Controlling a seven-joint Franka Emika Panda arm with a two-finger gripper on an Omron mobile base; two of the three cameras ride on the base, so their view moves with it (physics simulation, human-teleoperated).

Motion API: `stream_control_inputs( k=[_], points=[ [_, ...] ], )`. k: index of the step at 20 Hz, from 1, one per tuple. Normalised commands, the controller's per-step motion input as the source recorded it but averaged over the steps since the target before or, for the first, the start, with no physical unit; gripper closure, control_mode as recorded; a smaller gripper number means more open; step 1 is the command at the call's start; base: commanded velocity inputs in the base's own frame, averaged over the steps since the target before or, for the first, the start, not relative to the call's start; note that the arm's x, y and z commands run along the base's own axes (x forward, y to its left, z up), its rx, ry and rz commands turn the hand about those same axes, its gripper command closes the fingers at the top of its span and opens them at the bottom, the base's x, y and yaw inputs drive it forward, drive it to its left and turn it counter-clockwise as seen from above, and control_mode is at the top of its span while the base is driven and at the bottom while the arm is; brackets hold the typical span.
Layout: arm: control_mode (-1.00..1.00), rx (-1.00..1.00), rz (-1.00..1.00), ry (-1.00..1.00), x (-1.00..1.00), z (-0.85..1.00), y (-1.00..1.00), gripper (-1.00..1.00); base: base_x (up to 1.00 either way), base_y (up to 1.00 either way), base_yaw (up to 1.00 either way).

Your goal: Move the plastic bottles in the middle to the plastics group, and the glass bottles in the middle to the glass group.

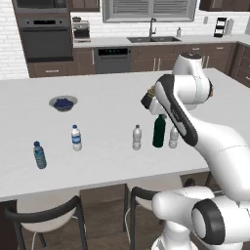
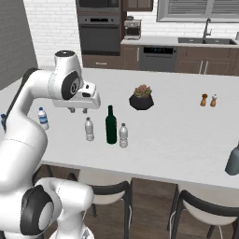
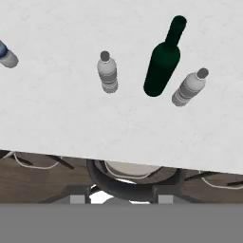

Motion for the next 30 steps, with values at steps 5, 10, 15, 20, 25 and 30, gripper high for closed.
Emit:
stream_control_inputs(
  k=[5, 10, 15, 20, 25, 30],
  points=[
    [-1.00, 0.00, -0.01, -0.02, 0.03, -0.03, 0.00, -1.00, 0.00, 0.00, 0.00],
    [-1.00, 0.00, -0.12, -0.01, 0.01, -0.24, 0.00, -1.00, 0.00, 0.00, 0.00],
    [-1.00, 0.00, -0.15, 0.00, 0.30, -0.06, 0.16, -1.00, 0.00, 0.00, 0.00],
    [-1.00, -0.03, -0.09, -0.02, 0.48, -0.05, 0.47, -1.00, 0.00, 0.00, 0.00],
    [-1.00, 0.00, -0.03, 0.02, 0.48, -0.13, 0.27, -1.00, 0.00, 0.00, 0.00],
    [-1.00, 0.00, -0.01, 0.10, 0.10, -0.11, 0.03, -1.00, 0.00, 0.00, 0.00]
  ],
)
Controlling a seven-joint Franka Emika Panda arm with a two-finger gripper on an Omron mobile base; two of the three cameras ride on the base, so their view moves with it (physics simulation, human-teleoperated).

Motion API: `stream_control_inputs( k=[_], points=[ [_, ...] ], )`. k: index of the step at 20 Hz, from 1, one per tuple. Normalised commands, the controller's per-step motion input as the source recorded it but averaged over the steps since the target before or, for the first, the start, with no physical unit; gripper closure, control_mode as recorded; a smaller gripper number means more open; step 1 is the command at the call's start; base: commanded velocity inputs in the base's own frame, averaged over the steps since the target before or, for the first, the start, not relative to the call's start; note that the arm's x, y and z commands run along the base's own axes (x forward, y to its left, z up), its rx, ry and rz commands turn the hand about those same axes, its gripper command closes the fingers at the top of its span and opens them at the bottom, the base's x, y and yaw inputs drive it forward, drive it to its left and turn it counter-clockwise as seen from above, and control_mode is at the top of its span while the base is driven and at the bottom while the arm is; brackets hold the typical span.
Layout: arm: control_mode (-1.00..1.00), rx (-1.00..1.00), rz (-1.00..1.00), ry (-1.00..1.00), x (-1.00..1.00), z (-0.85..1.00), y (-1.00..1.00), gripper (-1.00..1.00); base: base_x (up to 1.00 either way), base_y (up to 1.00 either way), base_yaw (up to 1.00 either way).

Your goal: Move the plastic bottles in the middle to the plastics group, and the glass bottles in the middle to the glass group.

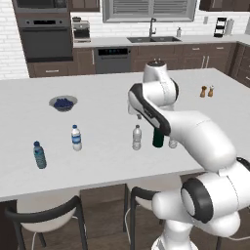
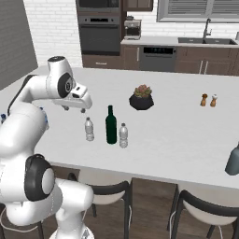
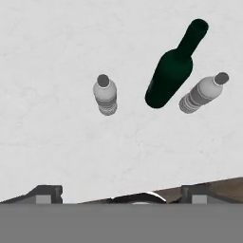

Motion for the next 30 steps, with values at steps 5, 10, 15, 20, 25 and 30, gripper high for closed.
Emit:
stream_control_inputs(
  k=[5, 10, 15, 20, 25, 30],
  points=[
    [-1.00, 0.00, 0.03, 0.06, 0.41, -0.16, -0.01, -1.00, 0.00, 0.00, 0.00],
    [-1.00, 0.00, 0.06, 0.00, 0.33, -0.52, -0.08, -1.00, 0.00, 0.00, 0.00],
    [-1.00, 0.00, 0.07, 0.00, 0.37, -0.49, -0.06, -1.00, 0.00, 0.00, 0.00],
    [-1.00, 0.01, 0.14, 0.00, 0.21, -0.40, -0.01, -1.00, 0.00, 0.00, 0.00],
    [-1.00, 0.00, 0.18, 0.00, 0.01, -0.23, 0.00, -1.00, 0.00, 0.00, 0.00],
    [-1.00, 0.00, 0.11, -0.05, 0.13, -0.10, 0.00, -1.00, 0.00, 0.00, 0.00]
  ],
)
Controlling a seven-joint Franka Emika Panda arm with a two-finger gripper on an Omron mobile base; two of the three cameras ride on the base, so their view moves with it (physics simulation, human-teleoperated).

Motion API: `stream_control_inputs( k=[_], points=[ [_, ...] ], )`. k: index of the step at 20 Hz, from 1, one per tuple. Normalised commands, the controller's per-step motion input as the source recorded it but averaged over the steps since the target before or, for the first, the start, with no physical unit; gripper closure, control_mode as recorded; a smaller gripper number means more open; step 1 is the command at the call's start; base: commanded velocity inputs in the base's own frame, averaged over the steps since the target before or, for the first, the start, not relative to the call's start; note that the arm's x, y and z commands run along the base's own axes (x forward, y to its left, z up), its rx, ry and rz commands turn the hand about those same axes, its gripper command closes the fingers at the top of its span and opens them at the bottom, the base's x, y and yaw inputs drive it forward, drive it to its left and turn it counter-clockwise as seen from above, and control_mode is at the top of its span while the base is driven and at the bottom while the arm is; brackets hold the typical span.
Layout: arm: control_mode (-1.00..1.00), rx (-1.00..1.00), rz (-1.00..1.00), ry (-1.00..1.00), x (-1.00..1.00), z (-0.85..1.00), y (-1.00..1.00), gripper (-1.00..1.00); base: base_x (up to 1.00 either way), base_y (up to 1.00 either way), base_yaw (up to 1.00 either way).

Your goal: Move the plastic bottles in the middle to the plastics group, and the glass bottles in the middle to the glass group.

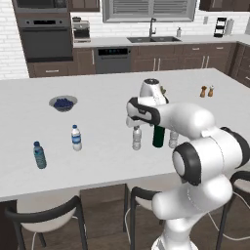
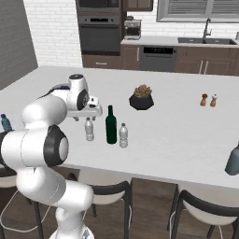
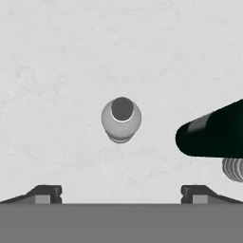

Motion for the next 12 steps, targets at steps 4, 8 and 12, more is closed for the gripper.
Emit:
stream_control_inputs(
  k=[4, 8, 12],
  points=[
    [-1.00, 0.00, 0.08, -0.04, 0.19, -0.04, 0.00, -1.00, 0.00, 0.00, 0.00],
    [-1.00, 0.00, 0.01, 0.00, 0.28, -0.01, 0.00, -1.00, 0.00, 0.00, 0.00],
    [-1.00, 0.00, 0.00, 0.00, 0.38, -0.05, 0.07, -1.00, 0.00, 0.00, 0.00]
  ],
)
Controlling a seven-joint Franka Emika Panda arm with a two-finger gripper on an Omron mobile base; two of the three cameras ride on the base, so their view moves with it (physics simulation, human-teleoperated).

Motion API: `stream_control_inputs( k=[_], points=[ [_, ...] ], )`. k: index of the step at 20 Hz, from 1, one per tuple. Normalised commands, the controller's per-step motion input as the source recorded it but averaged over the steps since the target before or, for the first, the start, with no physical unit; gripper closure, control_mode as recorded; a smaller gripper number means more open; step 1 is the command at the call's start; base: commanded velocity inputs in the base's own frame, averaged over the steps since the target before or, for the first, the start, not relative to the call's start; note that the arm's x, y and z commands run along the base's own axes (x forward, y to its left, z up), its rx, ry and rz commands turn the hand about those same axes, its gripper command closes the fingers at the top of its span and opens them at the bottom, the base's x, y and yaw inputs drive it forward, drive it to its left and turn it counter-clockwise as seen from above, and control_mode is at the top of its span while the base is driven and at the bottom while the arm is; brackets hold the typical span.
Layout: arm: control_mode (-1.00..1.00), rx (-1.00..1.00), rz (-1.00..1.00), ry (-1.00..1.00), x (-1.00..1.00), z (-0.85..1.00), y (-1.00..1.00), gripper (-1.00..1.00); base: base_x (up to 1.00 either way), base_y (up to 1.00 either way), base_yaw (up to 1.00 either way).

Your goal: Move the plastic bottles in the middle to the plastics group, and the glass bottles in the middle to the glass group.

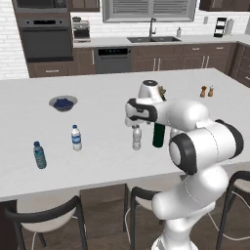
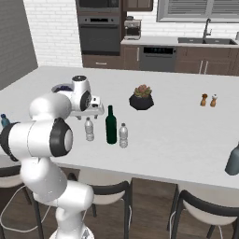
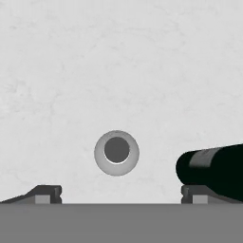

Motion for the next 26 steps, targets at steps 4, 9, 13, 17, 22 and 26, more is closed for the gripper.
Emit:
stream_control_inputs(
  k=[4, 9, 13, 17, 22, 26],
  points=[
    [-1.00, 0.00, 0.00, -0.01, 0.15, -0.09, 0.07, -1.00, 0.00, 0.00, 0.00],
    [-1.00, 0.00, 0.00, 0.00, 0.00, -0.19, 0.00, -1.00, 0.00, 0.00, 0.00],
    [-1.00, 0.00, 0.00, 0.00, 0.00, -0.20, 0.00, -1.00, 0.00, 0.00, 0.00],
    [-1.00, 0.00, 0.00, 0.00, 0.05, -0.16, 0.03, -1.00, 0.00, 0.00, 0.00],
    [-1.00, 0.00, 0.00, 0.00, 0.00, -0.11, 0.00, -1.00, 0.00, 0.00, 0.00],
    [-1.00, 0.00, 0.00, 0.00, 0.01, -0.07, 0.00, -1.00, 0.00, 0.00, 0.00]
  ],
)
